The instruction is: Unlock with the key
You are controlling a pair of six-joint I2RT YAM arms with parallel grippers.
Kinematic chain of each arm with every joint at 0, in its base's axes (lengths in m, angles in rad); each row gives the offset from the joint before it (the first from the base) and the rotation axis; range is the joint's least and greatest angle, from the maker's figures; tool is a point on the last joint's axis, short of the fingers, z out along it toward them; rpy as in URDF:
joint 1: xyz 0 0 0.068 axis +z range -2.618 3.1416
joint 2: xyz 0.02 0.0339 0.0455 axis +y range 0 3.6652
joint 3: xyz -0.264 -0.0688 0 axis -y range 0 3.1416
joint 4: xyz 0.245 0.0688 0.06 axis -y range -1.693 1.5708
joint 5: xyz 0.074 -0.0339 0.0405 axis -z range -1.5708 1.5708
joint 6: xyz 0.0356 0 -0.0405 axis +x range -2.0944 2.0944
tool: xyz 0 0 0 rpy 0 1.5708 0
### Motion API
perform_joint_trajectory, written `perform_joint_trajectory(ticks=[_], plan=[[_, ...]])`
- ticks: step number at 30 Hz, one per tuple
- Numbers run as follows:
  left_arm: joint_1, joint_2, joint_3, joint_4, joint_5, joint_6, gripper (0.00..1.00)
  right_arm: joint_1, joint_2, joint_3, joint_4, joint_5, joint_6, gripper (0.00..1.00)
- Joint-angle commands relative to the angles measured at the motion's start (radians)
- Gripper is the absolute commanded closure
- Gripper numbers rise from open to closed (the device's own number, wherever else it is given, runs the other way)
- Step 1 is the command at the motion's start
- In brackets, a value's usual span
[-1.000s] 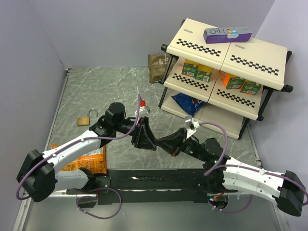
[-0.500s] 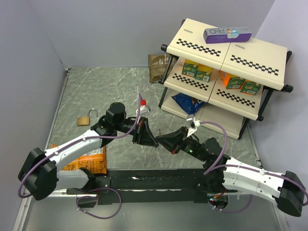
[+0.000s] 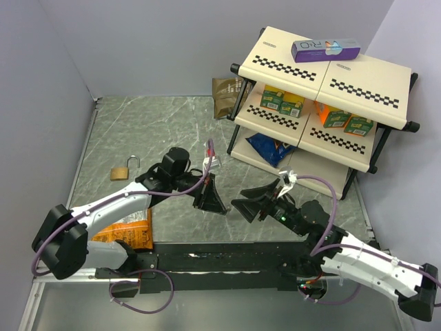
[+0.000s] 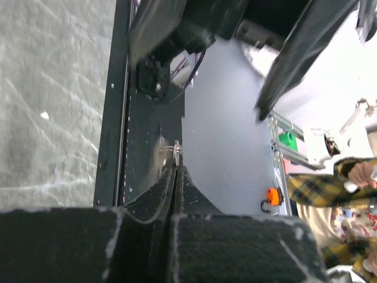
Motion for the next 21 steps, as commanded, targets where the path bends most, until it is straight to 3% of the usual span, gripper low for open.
perform_joint_trajectory(ticks=[1, 5, 9, 15, 21], plan=[[-0.024, 0.024, 0.079, -0.147, 0.017, 0.140, 0.99, -0.007, -0.084, 0.125, -0.233, 0.022, -0.061, 0.23], [-0.070, 0.066, 0.124, -0.312, 0.042, 0.239, 0.99, -0.013, -0.055, 0.209, -0.407, -0.111, -0.121, 0.29], [-0.111, 0.073, 0.145, -0.368, 0.056, 0.295, 0.99, -0.018, 0.020, 0.266, -0.469, -0.243, -0.136, 0.41], [-0.114, 0.073, 0.149, -0.380, 0.062, 0.309, 0.99, -0.018, 0.114, 0.265, -0.451, -0.407, -0.121, 0.51], [-0.118, 0.073, 0.149, -0.380, 0.068, 0.313, 0.99, -0.021, 0.123, 0.214, -0.389, -0.454, -0.076, 0.53]])
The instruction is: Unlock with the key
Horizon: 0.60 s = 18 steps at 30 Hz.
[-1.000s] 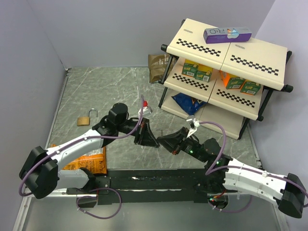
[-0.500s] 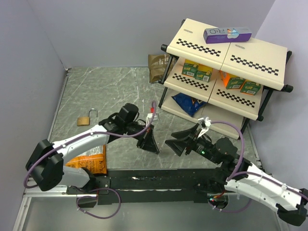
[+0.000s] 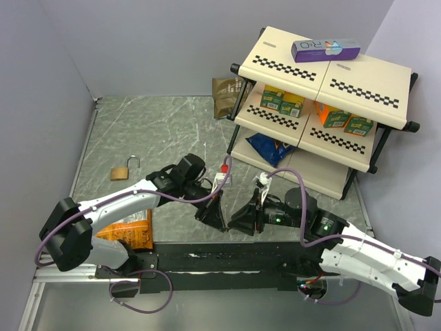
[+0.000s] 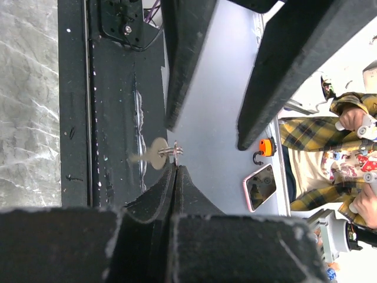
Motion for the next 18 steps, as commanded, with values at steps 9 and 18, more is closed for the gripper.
perform_joint_trajectory(ticks=[9, 18], plan=[[-0.014, -0.004, 0.041, -0.004, 0.050, 0.047, 0.99, -0.030, 0.046, -0.058, 0.131, -0.136, 0.072, 0.57], [-0.019, -0.004, 0.041, -0.008, 0.051, 0.052, 0.99, -0.041, 0.057, -0.075, 0.187, -0.164, 0.087, 0.65]])
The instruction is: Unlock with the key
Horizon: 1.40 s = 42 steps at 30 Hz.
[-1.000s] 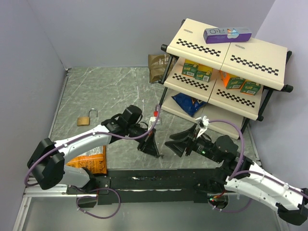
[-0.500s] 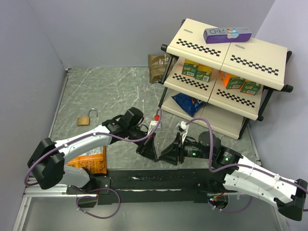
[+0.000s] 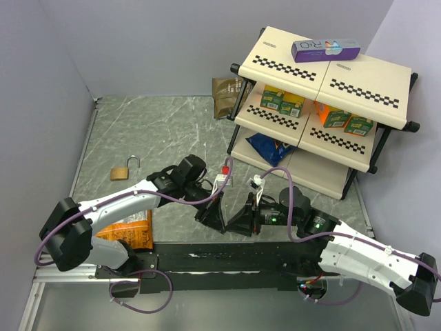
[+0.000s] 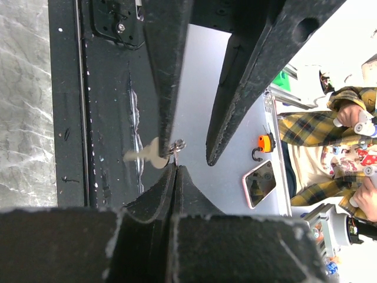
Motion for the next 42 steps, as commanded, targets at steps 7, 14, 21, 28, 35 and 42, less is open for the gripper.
perform_joint_trajectory(ticks=[7, 14, 21, 28, 35, 42], plan=[[-0.010, -0.005, 0.039, 0.003, 0.040, 0.031, 0.99, -0.014, 0.014, -0.010, 0.089, -0.053, 0.023, 0.77], [-0.010, -0.007, 0.039, 0.005, 0.038, 0.030, 0.99, -0.014, 0.024, -0.008, 0.082, -0.064, 0.017, 0.83], [-0.010, -0.021, 0.035, 0.029, 0.014, 0.011, 0.99, -0.014, 0.018, -0.019, 0.102, -0.062, 0.025, 1.00], [-0.008, -0.059, 0.013, 0.106, -0.035, -0.064, 0.70, -0.014, -0.016, -0.080, 0.200, -0.004, 0.066, 1.00], [-0.004, -0.191, -0.056, 0.236, -0.115, -0.182, 0.16, -0.016, -0.087, -0.163, 0.350, 0.140, 0.127, 1.00], [-0.004, -0.407, -0.252, 0.523, -0.583, -0.519, 0.16, -0.016, -0.107, -0.239, 0.558, 0.278, 0.137, 1.00]])
